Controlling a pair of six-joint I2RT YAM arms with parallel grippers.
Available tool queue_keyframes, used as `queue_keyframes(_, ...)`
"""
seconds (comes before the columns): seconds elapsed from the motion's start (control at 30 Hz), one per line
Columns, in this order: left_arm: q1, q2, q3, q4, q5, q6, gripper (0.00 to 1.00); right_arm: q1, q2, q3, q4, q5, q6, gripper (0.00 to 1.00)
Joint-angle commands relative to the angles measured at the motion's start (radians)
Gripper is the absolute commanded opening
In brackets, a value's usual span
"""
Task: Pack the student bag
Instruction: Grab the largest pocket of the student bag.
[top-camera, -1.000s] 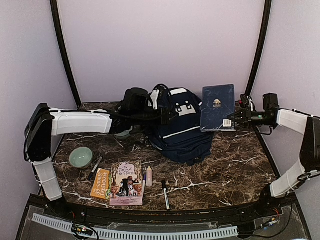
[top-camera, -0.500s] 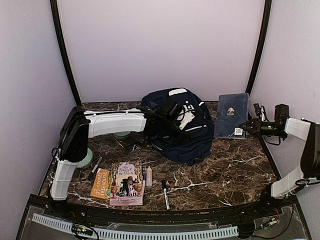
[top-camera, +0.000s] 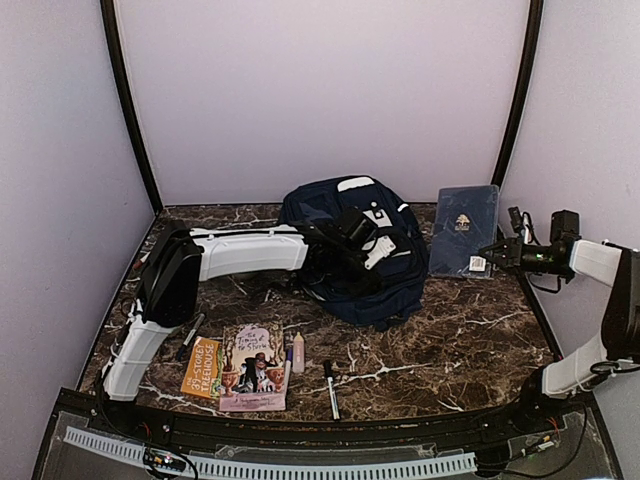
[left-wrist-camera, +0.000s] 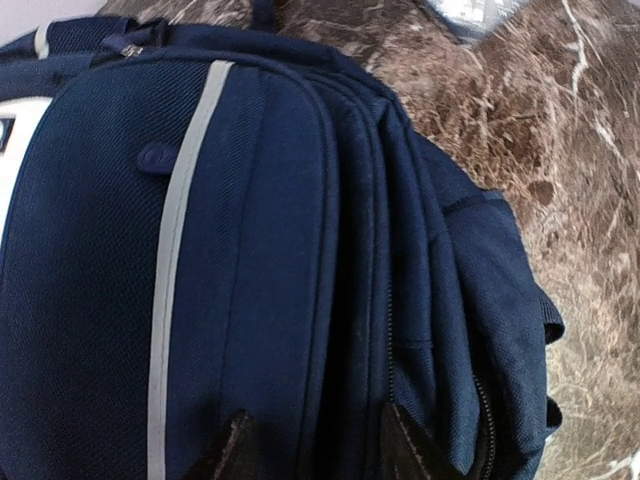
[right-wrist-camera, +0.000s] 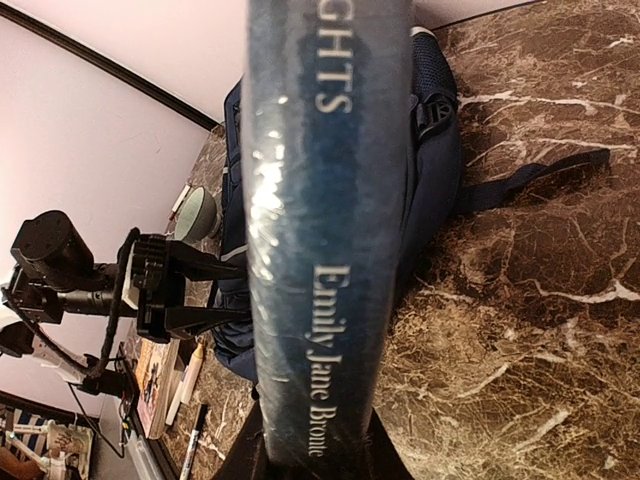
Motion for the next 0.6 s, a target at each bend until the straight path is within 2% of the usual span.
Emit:
queue_keyframes(0.0,-0.028,-0.015,0.056,0.006,-0.034,0.042,0.32,-0.007,-0.022,0.01,0.114,-0.098,-0.034,0.0)
queue_keyframes(0.07,-0.035,-0.022,0.066,0.001,0.024,0.048,0.21,-0.006,-0.019,0.011,0.116,-0.101,-0.035,0.0)
queue_keyframes(0.13,-0.036,-0.018,0.074,-0.009,0.077,0.039,0.17,-0.007,-0.019,0.011,0.116,-0.102,-0.037,0.0)
queue_keyframes(0.33,-0.035,0.048,0.139,-0.082,0.077,0.014,0.14,-0.007,-0.018,0.011,0.114,-0.111,-0.04,0.0)
queue_keyframes(0.4,-0.036,0.069,0.155,-0.094,0.051,-0.001,0.15,-0.007,-0.016,0.013,0.113,-0.112,-0.04,0.0)
queue_keyframes(0.5,-0.035,0.094,0.167,-0.091,-0.03,-0.02,0.27,-0.007,-0.015,0.015,0.11,-0.117,-0.041,0.0)
queue_keyframes(0.57,-0.031,0.111,0.18,-0.092,-0.037,-0.026,0.27,-0.007,-0.016,0.016,0.105,-0.118,-0.052,0.0)
